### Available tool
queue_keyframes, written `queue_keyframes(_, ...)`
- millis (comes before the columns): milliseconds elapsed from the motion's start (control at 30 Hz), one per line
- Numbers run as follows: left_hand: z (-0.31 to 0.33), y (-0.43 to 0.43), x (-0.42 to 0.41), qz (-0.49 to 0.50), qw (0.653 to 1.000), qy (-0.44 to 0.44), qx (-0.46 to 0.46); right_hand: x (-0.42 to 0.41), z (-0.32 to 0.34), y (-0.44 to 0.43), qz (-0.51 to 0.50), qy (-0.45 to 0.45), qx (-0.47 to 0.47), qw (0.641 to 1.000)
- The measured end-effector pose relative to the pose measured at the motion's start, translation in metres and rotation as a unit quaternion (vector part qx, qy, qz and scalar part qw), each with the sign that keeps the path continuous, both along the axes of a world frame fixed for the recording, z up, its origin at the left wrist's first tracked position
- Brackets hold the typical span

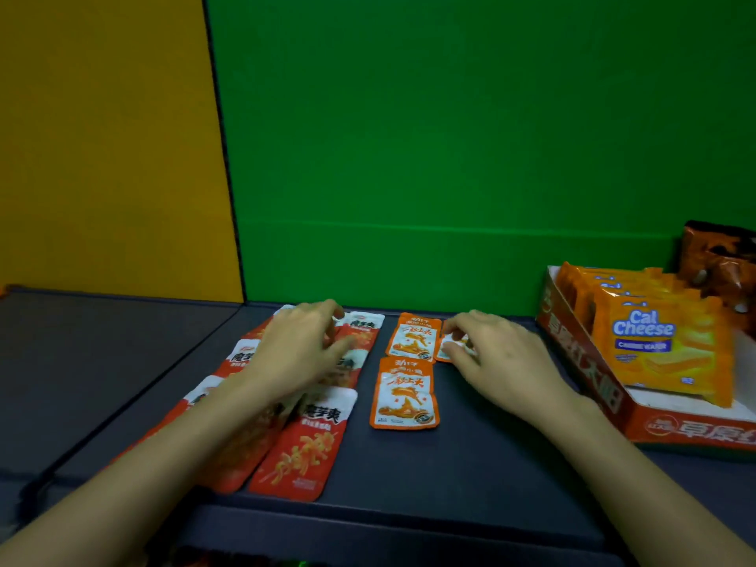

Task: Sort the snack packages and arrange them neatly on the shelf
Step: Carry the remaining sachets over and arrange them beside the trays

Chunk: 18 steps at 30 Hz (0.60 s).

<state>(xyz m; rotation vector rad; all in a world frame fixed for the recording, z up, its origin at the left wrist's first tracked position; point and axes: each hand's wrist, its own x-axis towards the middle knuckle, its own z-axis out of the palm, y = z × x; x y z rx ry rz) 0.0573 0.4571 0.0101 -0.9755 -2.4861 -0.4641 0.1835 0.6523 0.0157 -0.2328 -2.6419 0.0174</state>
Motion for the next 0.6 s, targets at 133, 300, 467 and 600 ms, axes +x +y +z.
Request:
queue_keyframes(133,-0.003,-0.059,-0.006,0.046,0.998,0.025,0.036,-0.025,0.011,-0.047,0.099,-0.019,0.002,0.995)
queue_keyframes(300,-0.008,-0.151,-0.008,0.121,0.991,0.031,0.046,-0.063,0.018,-0.121,0.193,-0.039,-0.003,0.980)
queue_keyframes(467,-0.019,-0.265,-0.013,0.179,0.982,0.026,0.049,-0.100,0.014,-0.219,0.260,-0.065,-0.004,0.963)
queue_keyframes(600,-0.027,-0.359,-0.020,0.211,0.977,0.024,0.031,-0.130,0.011,-0.312,0.283,-0.081,-0.013,0.956)
